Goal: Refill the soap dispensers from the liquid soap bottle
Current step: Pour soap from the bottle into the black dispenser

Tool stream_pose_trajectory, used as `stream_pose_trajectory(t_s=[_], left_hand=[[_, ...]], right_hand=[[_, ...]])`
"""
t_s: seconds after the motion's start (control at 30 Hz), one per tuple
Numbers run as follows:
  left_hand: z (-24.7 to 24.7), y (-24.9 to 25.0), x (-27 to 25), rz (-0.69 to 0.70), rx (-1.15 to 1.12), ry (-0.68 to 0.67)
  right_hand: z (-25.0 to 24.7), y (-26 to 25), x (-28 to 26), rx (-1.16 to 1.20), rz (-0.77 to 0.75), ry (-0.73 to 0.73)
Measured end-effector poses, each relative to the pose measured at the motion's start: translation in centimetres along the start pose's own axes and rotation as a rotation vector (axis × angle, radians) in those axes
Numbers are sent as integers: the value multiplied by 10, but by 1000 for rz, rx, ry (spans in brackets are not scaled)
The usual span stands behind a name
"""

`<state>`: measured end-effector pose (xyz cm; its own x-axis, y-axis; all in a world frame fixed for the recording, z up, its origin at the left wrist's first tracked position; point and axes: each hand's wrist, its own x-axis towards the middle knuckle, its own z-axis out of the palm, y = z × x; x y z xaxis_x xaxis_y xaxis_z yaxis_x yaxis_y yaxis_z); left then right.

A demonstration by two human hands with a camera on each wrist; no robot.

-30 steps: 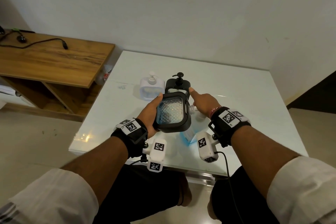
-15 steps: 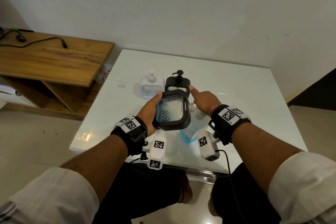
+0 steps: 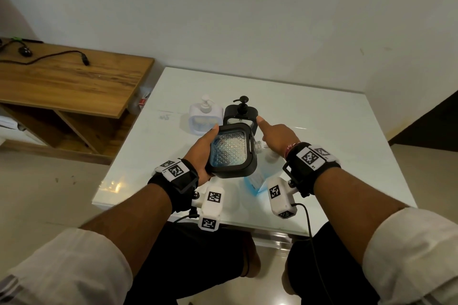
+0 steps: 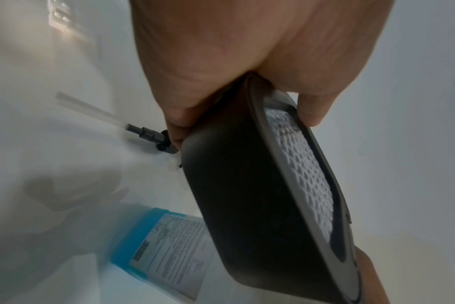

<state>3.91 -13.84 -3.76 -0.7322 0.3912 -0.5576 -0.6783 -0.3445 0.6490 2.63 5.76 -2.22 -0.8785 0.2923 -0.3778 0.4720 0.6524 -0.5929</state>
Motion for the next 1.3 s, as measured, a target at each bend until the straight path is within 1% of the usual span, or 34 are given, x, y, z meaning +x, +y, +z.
stream_pose_trajectory(t_s=[0.23,0.4,0.5,0.73,0.97,1.13,1.23,1.3], left_hand=[[-2,0,2,2,11,15],[-1,0,4,-9,20,18],[-1,0,2,-6,2,11],[-2,1,2,7,23,16],[-3,-1,5,-5,48,15],[-1,0,3,1,49,8],[-2,0,6,3,45,3],[-2,0,7,-3,60,13]], right_hand=[[-10,-3,-5,98,-15,7],[-2,-2,-1,18,16,-6],[0,1,1,18,10,6],[-8,-5,-2,52,-65,45],[1,2,4,25,4,29],[-3,-1,2,31,-46,26],[-8,-6,1,52,-79,48],[-6,-6,4,34,-72,45]])
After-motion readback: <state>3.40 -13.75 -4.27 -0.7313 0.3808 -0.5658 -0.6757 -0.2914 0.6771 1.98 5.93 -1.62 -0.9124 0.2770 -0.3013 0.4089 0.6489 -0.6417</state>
